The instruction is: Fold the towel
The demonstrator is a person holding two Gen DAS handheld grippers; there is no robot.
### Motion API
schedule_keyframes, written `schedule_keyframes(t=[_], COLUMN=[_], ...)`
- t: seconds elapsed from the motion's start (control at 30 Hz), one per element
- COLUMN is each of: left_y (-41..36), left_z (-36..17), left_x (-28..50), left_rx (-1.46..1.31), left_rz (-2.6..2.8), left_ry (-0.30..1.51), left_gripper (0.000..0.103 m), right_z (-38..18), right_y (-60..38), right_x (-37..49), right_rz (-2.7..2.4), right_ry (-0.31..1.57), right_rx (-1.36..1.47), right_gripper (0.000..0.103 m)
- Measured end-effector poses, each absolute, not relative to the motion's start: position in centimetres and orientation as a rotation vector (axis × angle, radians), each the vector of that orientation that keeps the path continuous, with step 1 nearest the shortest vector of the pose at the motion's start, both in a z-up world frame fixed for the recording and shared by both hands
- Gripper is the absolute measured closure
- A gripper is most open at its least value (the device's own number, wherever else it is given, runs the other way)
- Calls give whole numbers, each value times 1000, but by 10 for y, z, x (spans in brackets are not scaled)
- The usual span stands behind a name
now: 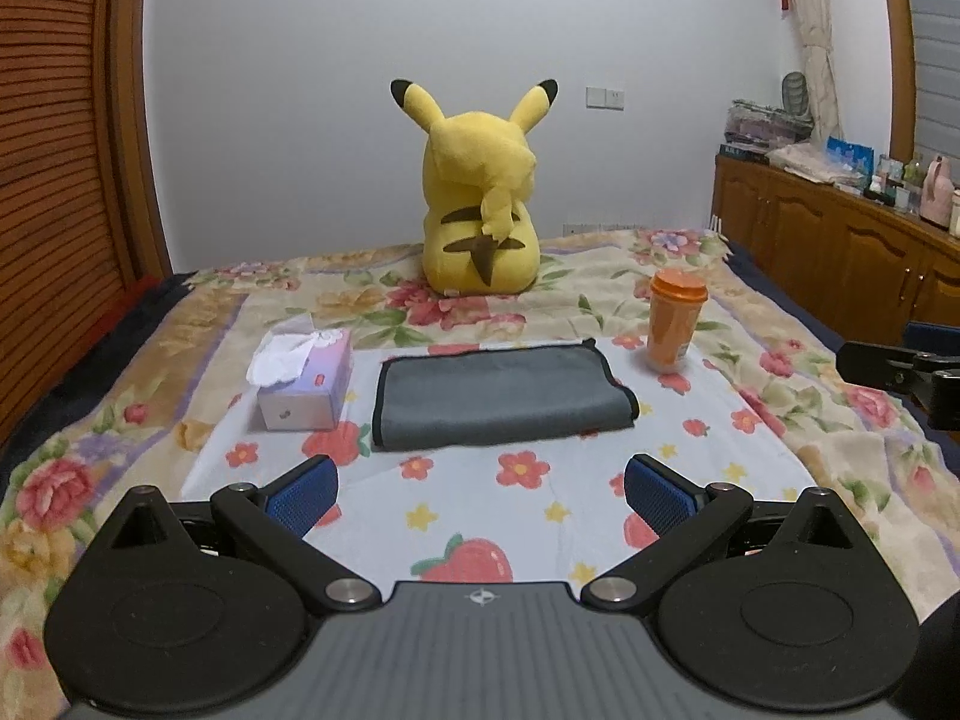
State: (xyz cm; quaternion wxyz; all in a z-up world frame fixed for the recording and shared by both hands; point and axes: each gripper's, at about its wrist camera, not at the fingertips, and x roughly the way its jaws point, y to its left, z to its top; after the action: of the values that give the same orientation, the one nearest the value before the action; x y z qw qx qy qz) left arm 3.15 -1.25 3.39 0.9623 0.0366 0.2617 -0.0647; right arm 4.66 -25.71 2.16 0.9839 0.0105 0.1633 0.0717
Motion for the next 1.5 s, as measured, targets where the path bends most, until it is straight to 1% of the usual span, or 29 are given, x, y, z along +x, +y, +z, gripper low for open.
schedule_keyframes(t=[0.67,1.07,1.5], left_y=[-18,-19,-19], left_z=[-21,-36,-38], left_x=[22,32,31], left_rx=[72,62,64], left_rz=[-122,-120,-104], left_ry=[613,611,593], left_gripper=[0,0,0], right_z=[-27,-47,-51], right_y=[-230,-227,-223], right_x=[42,57,57], right_rz=[154,142,133], right_ry=[414,464,475], right_rx=[12,11,-12], right_gripper=[0,0,0])
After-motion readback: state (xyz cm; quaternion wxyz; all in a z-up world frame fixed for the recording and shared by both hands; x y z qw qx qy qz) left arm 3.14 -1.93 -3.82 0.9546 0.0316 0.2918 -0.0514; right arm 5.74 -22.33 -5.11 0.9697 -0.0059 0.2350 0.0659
